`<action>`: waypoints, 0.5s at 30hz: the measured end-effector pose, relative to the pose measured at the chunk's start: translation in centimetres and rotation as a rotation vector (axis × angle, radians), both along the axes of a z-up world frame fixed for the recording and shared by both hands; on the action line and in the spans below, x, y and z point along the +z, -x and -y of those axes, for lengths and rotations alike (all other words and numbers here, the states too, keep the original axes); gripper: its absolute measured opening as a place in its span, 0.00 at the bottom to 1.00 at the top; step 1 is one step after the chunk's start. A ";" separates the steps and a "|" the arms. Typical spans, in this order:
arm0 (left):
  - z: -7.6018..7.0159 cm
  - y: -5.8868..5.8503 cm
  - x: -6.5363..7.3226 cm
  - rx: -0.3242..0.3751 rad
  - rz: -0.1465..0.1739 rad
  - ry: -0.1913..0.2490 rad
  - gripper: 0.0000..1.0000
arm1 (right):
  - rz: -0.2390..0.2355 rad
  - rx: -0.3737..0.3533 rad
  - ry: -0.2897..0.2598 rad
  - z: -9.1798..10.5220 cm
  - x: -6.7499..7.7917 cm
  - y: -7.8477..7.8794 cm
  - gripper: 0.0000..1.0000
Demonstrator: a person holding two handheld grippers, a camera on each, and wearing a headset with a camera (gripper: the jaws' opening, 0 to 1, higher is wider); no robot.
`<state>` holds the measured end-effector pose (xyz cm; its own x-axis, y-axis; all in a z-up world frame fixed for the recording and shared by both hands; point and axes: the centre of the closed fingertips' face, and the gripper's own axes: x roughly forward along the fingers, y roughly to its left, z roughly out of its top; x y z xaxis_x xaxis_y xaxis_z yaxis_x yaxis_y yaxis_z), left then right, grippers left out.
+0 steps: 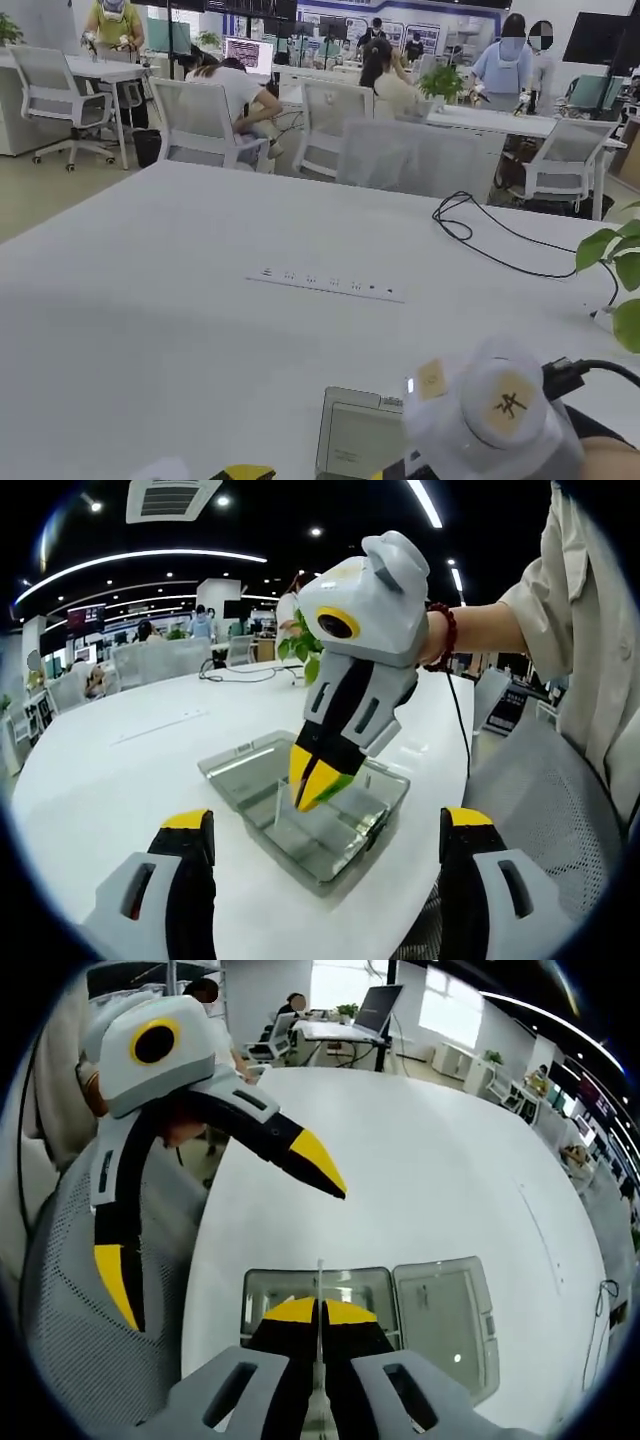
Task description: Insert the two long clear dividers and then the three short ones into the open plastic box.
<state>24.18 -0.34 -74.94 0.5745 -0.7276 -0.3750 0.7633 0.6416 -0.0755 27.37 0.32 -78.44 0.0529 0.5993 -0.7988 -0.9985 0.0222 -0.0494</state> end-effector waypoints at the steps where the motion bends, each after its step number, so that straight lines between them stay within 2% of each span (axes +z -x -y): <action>1: 0.0 0.0 0.0 0.000 -0.001 -0.001 0.95 | -0.001 0.003 0.002 0.0 -0.1 0.0 0.02; 15: 0.0 0.0 -0.1 -0.001 -0.008 -0.001 0.95 | -0.018 0.032 0.043 -0.3 -2.1 0.0 0.02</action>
<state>24.19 -0.30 -75.07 0.5708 -0.7277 -0.3804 0.7632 0.6410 -0.0810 27.39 0.63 -80.51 0.0197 0.5658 -0.8243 -0.9994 -0.0115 -0.0318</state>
